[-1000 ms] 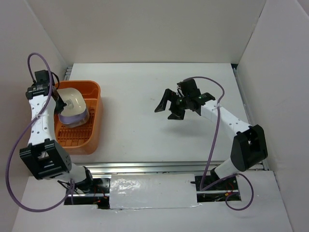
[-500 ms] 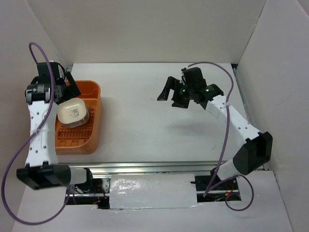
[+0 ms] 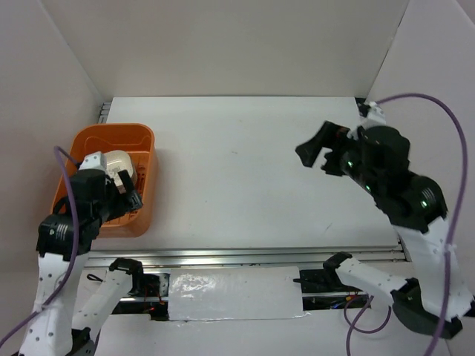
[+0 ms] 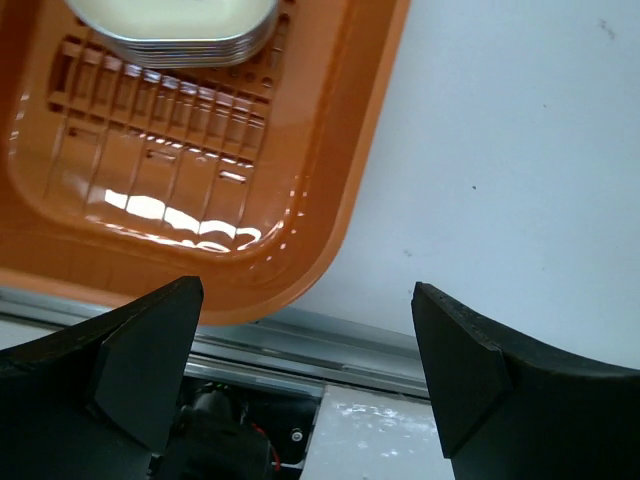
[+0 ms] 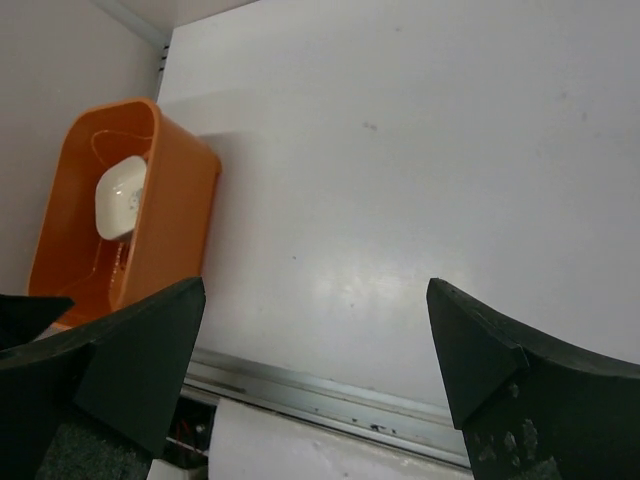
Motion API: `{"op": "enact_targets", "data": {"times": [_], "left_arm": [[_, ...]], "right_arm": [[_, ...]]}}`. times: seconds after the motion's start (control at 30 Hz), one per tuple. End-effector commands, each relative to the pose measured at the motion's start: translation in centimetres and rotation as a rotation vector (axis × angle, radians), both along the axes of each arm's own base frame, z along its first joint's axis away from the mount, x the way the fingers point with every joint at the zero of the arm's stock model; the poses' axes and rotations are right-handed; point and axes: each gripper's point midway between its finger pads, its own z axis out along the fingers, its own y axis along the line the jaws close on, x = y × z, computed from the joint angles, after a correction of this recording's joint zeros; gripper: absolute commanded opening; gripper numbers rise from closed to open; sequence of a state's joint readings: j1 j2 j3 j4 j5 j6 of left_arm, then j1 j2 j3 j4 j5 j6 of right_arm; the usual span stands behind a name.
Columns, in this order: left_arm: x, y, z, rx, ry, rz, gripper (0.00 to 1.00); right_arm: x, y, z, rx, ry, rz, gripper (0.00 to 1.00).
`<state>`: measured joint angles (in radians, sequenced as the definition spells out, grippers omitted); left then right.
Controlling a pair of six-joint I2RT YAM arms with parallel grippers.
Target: Place the plates into the plastic bin on the countertop
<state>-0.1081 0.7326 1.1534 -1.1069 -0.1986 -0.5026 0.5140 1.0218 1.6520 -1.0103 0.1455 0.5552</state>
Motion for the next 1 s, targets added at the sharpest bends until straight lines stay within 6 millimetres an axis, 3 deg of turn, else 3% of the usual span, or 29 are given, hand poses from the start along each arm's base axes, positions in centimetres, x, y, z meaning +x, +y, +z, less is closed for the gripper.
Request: {"op": "enact_targets", "data": {"times": [0.0, 0.13, 0.3, 0.37, 0.47, 0.67, 0.97], "left_arm": [[-1.8, 2.4, 1.0, 0.061, -0.052, 0.144, 0.99], [-3.0, 2.6, 4.7, 0.029, -0.135, 0.163, 0.99], [-4.1, 2.3, 8.7, 0.005, -0.201, 0.134, 0.99], [-4.5, 2.2, 9.1, 0.011, -0.176, 0.119, 0.99], [-5.1, 2.3, 10.9, 0.017, -0.209, 0.098, 0.99], [-7.1, 2.5, 14.1, 0.011, -0.343, 0.07, 0.99], [-6.8, 3.0, 15.2, 0.034, -0.364, 0.089, 0.99]], "right_arm": [[-4.3, -4.5, -1.8, -0.078, 0.01, -0.084, 1.0], [-9.7, -8.9, -2.2, -0.084, -0.023, -0.144, 1.0], [-13.2, -11.9, -3.6, -0.11, 0.0, -0.196, 1.0], [-14.3, -12.4, -3.3, -0.118, -0.041, -0.181, 1.0], [-14.8, -12.9, -2.9, -0.125, -0.069, -0.198, 1.0], [-13.6, -12.9, -3.5, -0.18, -0.041, -0.211, 1.0], [-13.4, -12.9, -3.0, -0.151, -0.07, -0.226, 1.0]]}}
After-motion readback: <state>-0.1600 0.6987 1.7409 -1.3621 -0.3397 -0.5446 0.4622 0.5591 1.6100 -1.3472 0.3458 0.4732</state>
